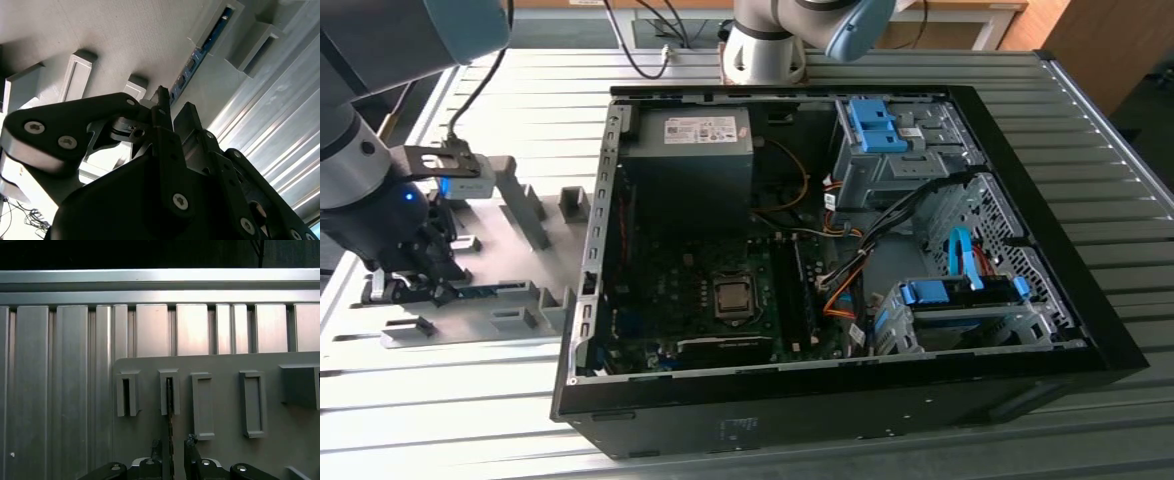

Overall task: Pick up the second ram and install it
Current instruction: 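Pick up the second ram and move it above second insertion slot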

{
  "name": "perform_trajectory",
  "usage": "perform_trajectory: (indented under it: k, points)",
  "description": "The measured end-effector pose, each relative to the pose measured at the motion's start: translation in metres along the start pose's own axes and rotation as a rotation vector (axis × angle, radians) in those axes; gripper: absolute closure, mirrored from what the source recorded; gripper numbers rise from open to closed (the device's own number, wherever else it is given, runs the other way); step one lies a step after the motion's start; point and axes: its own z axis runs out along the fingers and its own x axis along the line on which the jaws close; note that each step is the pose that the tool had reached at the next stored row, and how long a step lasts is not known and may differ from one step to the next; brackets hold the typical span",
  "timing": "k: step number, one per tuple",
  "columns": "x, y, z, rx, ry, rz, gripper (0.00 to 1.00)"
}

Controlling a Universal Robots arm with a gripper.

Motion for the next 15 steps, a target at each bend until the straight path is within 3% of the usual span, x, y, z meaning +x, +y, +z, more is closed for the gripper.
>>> perform_trajectory:
  k: [15]
  points:
    - [0.0001,-0.0001,0.0054,0.0000,0.0004,0.000,0.69]
